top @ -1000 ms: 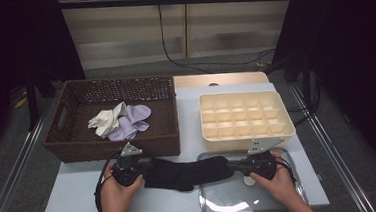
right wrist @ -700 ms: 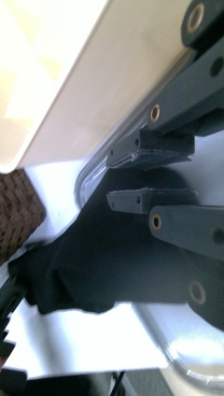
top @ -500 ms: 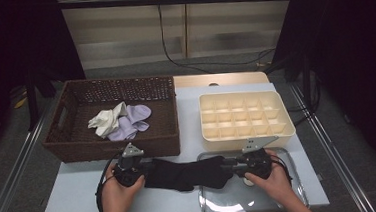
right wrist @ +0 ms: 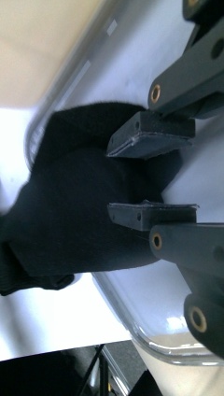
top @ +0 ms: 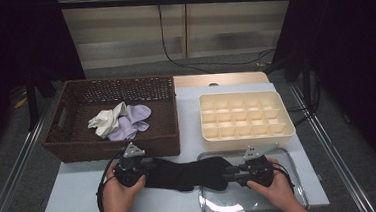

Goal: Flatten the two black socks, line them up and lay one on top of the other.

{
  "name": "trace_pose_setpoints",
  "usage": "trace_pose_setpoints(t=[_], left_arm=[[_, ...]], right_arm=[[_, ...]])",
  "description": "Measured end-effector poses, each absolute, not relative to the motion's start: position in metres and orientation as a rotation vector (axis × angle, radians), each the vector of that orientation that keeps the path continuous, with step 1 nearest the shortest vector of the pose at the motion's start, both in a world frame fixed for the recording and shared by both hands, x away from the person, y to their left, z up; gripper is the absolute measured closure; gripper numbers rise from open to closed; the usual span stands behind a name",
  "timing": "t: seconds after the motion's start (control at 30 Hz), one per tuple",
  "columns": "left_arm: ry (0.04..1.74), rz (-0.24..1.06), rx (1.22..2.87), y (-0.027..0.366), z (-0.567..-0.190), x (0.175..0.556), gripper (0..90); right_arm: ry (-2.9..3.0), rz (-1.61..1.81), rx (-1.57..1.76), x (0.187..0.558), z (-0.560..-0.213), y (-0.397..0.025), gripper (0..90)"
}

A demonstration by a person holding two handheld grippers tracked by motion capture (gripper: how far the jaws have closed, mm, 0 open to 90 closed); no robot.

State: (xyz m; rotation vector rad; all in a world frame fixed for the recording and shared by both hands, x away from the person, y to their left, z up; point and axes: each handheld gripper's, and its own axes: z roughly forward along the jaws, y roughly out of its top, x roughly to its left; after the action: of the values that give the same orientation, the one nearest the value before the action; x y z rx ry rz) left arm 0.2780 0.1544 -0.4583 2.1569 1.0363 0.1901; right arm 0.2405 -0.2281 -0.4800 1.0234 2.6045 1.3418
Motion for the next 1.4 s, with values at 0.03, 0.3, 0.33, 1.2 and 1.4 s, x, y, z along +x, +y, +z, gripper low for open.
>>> trace_pose_setpoints(t=[0.03, 0.3, 0.33, 1.2, 1.4], left_arm=[[1.03, 0.192, 2.171, 0.154, -0.458, 0.278, 85.1], [1.04, 0.194, 2.149, 0.159, -0.454, 0.278, 85.1], [1.042, 0.183, 2.14, 0.16, -0.453, 0.278, 85.1], [1.065, 0.193, 2.188, 0.161, -0.461, 0.267, 70.3], [1.062, 0.177, 2.178, 0.165, -0.457, 0.263, 71.3]], right_arm=[[2.614, 1.331, 1.026, 0.24, -0.481, -0.226, 72.4], [2.592, 1.376, 0.997, 0.248, -0.465, -0.227, 87.3], [2.573, 1.41, 1.008, 0.25, -0.461, -0.23, 87.2], [2.462, 1.275, 1.088, 0.255, -0.468, -0.238, 74.0], [2.485, 1.393, 1.03, 0.249, -0.455, -0.229, 73.0]])
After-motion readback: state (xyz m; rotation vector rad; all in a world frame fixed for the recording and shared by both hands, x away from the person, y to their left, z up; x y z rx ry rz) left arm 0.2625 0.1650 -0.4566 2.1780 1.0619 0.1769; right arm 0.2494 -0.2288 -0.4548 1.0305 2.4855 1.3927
